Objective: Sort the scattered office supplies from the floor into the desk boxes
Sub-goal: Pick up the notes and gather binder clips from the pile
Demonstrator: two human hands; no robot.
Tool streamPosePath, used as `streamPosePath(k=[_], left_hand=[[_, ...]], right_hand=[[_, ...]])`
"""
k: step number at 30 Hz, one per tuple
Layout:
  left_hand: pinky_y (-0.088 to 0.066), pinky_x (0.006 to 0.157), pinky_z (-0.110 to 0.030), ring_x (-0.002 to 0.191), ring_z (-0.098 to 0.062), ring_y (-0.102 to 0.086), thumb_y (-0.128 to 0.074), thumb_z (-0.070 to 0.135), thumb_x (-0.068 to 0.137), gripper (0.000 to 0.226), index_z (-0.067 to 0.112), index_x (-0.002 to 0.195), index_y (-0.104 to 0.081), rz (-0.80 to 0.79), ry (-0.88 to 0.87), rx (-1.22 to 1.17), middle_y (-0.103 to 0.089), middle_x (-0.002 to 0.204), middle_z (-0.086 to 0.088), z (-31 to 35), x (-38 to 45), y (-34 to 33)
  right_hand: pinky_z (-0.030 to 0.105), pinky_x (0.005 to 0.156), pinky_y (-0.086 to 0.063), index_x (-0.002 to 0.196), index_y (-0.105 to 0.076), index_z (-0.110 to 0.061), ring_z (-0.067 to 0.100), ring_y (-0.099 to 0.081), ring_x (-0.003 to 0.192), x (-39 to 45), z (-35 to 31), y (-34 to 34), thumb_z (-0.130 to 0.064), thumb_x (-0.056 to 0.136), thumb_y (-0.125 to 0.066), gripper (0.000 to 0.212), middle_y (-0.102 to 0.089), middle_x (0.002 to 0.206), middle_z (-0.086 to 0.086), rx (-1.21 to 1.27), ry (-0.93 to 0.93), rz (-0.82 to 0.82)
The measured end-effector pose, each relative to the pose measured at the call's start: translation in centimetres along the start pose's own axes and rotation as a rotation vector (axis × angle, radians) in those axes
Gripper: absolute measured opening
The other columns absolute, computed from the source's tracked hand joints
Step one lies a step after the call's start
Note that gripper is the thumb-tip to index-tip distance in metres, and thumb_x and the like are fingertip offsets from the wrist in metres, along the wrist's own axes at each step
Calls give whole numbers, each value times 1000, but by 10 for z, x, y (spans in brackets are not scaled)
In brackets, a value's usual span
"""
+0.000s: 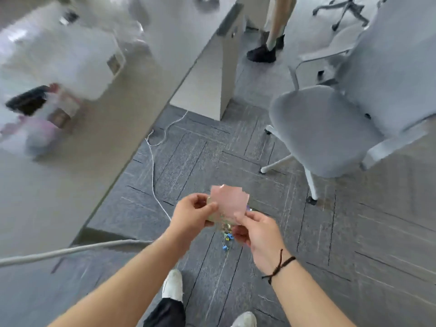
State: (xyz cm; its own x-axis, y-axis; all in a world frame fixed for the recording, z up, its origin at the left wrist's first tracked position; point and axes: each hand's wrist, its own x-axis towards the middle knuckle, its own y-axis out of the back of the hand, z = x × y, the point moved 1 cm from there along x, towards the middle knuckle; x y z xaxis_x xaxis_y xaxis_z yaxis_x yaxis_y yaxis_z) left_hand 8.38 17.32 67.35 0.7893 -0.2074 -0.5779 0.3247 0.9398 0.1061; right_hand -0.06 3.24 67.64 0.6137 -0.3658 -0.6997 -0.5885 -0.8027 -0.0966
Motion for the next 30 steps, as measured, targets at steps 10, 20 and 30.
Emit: streamPosePath(k=[10,20,30], left_hand=[[-52,53,-29,62,-16,-66,-73,11,88,10,9,98,-71,281,-34,-264,-75,83,-9,118,-95,98],[-55,56,-29,56,-15,-60,-64,7,95,8,3,101,-66,508,-42,-523,-71,83,-12,151,-20,251],[-60,63,-32,66,-21,-68,-63,8,97,4,8,101,-64,776,74,-605,-71,90,-16,140,57,406]], right_hand=[[28,48,-50,91,-72,1,19,-60,52,-94,-129,-115,-9,92,-68,10,-67,66,9,-354,182,-193],[25,46,-48,84,-71,-2,15,-53,48,-41,-160,-328,-2,95,-60,15,-61,64,9,-568,211,-349],[41,64,-58,79,-70,-10,21,-62,57,35,-151,-539,6,90,-54,25,-70,72,9,-889,266,-513]])
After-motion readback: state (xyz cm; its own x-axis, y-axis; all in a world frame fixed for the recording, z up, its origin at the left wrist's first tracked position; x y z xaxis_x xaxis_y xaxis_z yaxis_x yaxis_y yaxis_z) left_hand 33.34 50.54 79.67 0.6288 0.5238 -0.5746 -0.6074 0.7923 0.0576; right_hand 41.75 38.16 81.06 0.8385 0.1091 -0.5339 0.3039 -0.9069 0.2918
